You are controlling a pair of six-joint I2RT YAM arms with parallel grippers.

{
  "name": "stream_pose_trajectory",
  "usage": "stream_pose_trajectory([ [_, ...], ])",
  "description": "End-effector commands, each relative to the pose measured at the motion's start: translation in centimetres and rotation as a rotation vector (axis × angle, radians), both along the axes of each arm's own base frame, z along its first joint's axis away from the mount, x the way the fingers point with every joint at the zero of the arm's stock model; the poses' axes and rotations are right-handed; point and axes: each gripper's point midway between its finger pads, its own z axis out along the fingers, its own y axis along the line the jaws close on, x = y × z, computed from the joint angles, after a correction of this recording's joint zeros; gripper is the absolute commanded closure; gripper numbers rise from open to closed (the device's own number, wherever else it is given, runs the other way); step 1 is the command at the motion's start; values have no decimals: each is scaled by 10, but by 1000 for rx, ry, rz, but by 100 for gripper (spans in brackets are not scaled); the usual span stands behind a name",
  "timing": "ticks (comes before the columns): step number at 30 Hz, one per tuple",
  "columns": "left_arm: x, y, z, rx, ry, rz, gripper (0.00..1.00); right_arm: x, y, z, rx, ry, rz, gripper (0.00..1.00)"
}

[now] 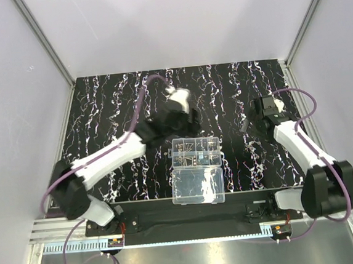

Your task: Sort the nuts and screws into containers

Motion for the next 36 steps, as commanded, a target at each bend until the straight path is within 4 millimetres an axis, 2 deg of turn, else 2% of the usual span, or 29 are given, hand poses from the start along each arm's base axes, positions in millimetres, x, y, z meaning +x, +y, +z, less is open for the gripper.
stream_pose_trajectory([
  [1, 14, 55, 17, -33, -33, 126, 25, 16, 2, -14, 16, -7, -15, 6],
  [2, 24, 79, 16, -20, -41, 191, 24, 21, 4, -18, 21, -10, -11, 13],
  [3, 25, 94, 24, -26, -61, 221, 22, 20, 8, -30, 33, 22, 0, 16],
  [5, 29, 127, 12, 16, -46, 294, 21, 22, 11, -40, 46, 45, 12, 21],
  [6, 29, 137, 16, 14, -53, 315, 20, 23, 13, -50, 51, 65, 14, 26],
  [9, 28, 163, 6, 34, -32, 378, 18, 20, 14, -68, 55, 118, 16, 34],
  [11, 26, 178, 5, 48, -31, 433, 11, 18, 16, -74, 63, 139, 19, 36],
  [15, 22, 193, 12, 32, -71, 484, 1, 8, 19, -89, 82, 178, 17, 41],
  [23, 25, 208, 18, 64, -83, 526, 1, 6, 18, -100, 80, 217, -3, 57],
  [31, 26, 210, 19, 57, -89, 530, 1, -3, 15, -93, 62, 244, -5, 59],
  [36, 26, 210, 18, 60, -86, 527, 1, -9, 17, -107, 68, 312, 5, 63],
])
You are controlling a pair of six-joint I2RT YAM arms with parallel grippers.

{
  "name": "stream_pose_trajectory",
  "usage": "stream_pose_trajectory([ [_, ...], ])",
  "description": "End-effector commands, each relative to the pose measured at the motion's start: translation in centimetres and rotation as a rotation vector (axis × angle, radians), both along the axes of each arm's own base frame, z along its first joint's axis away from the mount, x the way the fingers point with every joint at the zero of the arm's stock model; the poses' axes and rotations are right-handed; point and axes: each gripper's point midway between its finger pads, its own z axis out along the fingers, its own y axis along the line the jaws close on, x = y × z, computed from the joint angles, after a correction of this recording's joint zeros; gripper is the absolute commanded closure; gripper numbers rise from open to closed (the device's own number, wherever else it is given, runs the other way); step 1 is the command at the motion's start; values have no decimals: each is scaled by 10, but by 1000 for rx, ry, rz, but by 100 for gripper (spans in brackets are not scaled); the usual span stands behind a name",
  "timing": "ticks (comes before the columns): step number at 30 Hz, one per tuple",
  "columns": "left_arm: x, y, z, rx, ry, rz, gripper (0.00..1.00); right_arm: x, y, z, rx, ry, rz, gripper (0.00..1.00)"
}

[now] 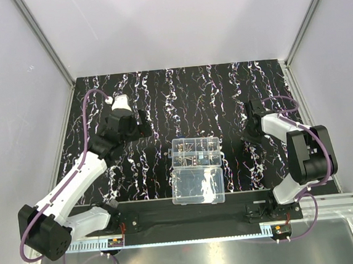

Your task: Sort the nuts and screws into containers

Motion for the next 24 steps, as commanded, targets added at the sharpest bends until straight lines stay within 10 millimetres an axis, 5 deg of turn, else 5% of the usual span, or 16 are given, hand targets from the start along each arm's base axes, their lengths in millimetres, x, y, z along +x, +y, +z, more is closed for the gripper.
stream_pose_trajectory([
  [1, 9, 2, 17, -11, -58, 12, 1, -23, 0, -21, 4, 126, -2, 64],
  [13, 9, 4, 14, -19, -54, 15, 1, -32, -4, -20, -14, 158, -9, 87],
  [18, 10, 7, 14, -23, -53, 27, 1, -19, 10, 8, 44, 86, 29, 90],
  [19, 10, 9, 14, -23, -53, 32, 1, -18, 13, 11, 51, 78, 39, 88],
  [24, 8, 11, 14, -25, -54, 32, 1, -15, 10, 27, 24, 55, 45, 49],
])
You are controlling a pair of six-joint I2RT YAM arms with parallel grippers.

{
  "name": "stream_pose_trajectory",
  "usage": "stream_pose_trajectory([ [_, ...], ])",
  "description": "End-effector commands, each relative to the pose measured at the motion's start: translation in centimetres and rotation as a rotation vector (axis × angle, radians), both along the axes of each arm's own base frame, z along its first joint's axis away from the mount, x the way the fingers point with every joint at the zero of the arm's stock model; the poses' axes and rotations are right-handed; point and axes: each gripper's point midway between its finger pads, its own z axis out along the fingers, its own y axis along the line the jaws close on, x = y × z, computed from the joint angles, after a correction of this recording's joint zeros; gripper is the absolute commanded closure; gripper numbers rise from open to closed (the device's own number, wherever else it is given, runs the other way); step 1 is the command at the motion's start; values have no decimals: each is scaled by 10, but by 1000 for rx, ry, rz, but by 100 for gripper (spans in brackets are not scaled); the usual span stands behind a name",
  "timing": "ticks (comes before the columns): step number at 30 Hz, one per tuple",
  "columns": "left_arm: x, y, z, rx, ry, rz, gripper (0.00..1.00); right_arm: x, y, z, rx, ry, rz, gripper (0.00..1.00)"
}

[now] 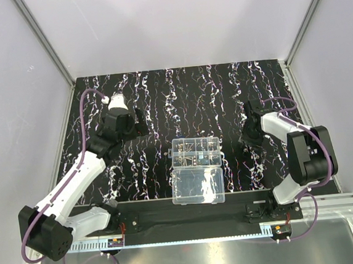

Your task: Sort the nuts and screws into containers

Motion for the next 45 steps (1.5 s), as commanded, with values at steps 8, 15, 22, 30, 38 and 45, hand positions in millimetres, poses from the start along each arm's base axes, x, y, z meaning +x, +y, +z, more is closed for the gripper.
stream_pose_trajectory([
  [8, 2, 1, 13, -31, -55, -7, 1, -14, 9, 3, 42, 24, 30, 43],
  [15, 1, 3, 12, -26, -53, -3, 1, -16, 16, -9, 20, 60, 69, 49],
  [22, 1, 6, 8, -23, -47, 9, 1, -14, 11, -16, -39, 89, 82, 54],
  [30, 2, 5, 5, -29, -43, 5, 1, -4, 10, -18, -53, 76, 100, 57],
  [38, 2, 4, 4, -32, -40, 4, 1, 1, 6, -18, -79, 66, 106, 57],
  [45, 2, 4, 4, -39, -40, -2, 1, 6, 6, -17, -83, 55, 100, 58],
])
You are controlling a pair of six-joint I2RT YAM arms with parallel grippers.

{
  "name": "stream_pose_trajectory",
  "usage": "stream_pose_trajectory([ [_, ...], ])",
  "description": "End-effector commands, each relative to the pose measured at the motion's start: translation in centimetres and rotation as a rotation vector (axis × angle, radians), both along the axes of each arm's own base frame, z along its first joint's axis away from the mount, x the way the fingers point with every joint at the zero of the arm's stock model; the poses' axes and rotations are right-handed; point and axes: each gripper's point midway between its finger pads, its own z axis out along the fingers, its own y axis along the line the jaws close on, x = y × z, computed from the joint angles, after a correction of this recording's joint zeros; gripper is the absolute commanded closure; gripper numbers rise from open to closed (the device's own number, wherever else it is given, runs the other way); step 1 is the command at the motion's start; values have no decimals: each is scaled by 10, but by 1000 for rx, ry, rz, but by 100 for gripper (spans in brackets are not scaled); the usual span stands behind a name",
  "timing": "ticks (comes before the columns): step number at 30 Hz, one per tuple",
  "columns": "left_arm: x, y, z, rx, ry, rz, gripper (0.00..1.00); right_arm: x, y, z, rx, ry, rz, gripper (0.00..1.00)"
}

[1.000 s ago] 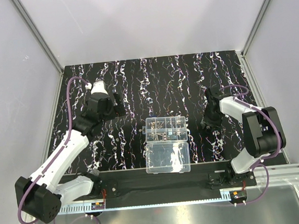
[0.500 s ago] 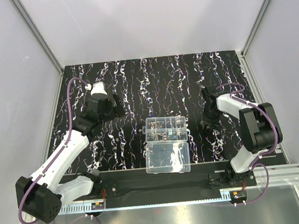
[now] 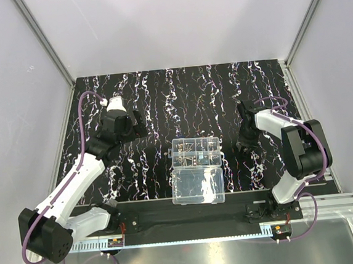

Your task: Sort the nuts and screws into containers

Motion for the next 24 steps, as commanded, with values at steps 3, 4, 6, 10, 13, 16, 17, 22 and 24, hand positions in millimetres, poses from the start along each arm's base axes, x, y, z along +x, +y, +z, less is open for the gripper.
stream_pose_trajectory([
  [3, 6, -2, 12, -30, -55, -6, 1, 17, -11, -10, -84, -43, -13, 59],
  [4, 6, -2, 12, -31, -55, -6, 1, 17, -12, -10, -89, -43, -22, 60],
  [6, 5, -4, 12, -35, -55, -10, 1, 17, -12, -10, -91, -46, -25, 61],
  [10, 6, -4, 11, -35, -51, -15, 1, 17, -13, -9, -95, -52, -32, 63],
  [13, 6, -3, 10, -36, -52, -11, 1, 17, -14, -9, -97, -50, -34, 69],
  [16, 5, -3, 10, -35, -53, -12, 1, 17, -13, -10, -96, -45, -35, 74],
  [17, 5, -3, 10, -35, -53, -12, 1, 17, -13, -10, -96, -46, -35, 78],
  [22, 4, -1, 11, -35, -56, -8, 1, 17, -9, -5, -70, -59, -24, 89],
  [24, 4, -1, 12, -35, -60, -5, 1, 20, -5, 6, -51, -87, -15, 90],
])
